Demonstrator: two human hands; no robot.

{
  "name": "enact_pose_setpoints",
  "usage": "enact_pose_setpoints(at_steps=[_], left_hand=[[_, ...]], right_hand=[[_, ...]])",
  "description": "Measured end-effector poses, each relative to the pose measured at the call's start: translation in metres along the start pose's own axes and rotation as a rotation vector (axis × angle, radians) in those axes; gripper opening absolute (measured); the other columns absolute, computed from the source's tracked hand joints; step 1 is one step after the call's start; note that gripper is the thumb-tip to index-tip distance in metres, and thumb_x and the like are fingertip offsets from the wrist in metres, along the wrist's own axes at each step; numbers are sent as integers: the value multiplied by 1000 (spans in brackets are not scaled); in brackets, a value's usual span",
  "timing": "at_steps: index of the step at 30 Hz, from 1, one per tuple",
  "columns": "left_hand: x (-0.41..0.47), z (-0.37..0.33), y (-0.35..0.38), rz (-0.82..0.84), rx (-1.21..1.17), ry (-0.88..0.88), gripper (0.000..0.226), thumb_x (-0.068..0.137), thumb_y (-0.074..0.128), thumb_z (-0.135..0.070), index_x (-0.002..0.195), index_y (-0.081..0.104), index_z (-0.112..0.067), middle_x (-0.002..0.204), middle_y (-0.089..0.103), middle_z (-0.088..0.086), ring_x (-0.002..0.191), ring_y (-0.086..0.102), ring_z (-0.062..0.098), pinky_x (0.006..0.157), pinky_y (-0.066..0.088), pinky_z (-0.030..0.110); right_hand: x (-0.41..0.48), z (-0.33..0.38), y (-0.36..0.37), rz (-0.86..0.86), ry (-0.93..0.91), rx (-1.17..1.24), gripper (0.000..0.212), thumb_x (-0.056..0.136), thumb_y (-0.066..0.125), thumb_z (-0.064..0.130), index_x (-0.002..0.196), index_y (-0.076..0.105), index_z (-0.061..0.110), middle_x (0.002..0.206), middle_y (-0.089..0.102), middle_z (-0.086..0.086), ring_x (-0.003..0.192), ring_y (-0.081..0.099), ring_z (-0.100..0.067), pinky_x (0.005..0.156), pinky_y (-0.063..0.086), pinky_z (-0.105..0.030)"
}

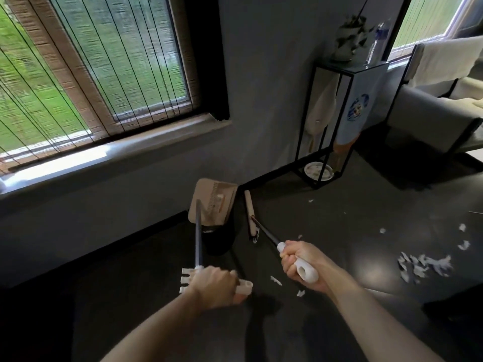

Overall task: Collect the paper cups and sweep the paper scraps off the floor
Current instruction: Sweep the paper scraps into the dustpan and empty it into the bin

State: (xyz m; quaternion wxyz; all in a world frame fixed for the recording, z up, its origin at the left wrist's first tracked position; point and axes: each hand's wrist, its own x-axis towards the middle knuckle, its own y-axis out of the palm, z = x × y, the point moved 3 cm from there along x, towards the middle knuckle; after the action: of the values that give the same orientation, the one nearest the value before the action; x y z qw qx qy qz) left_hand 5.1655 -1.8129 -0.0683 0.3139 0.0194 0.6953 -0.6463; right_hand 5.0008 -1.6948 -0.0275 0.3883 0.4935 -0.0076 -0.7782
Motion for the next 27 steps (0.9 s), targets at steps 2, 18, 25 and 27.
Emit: enact_pose_setpoints(at_steps=[2,18,25,27], left_hand=[[1,18,-27,-49,-99,-86,54,89,39,-65,116,52,-20,93,61,-2,80,61,15,66,44,29],[-100,119,-170,-835,-750,-246,50,96,49,-25,143,36,-37,126,60,9,83,64,26,66,49,26],[-107,35,-41,-467,-848,3,52,96,48,-20,140,32,-43,102,65,3,59,63,15,48,54,29],[-117,6,-17,-386,-857,89,51,97,48,-21,140,32,-42,97,64,2,52,60,12,44,51,25]], right_hand=[[-2,-2,-2,-8,5,-12,21,92,45,-4,103,50,14,49,49,-2,36,47,-6,29,34,-15],[-77,-31,16,-44,-192,-75,32,93,42,-5,113,49,20,47,44,0,33,41,-4,28,31,-14],[-123,-149,6,-158,-264,117,40,96,37,-4,122,42,25,44,40,1,29,38,-4,26,29,-13],[-144,-184,-2,-208,-279,169,50,94,36,-7,129,38,28,44,40,1,29,37,-4,26,28,-13]])
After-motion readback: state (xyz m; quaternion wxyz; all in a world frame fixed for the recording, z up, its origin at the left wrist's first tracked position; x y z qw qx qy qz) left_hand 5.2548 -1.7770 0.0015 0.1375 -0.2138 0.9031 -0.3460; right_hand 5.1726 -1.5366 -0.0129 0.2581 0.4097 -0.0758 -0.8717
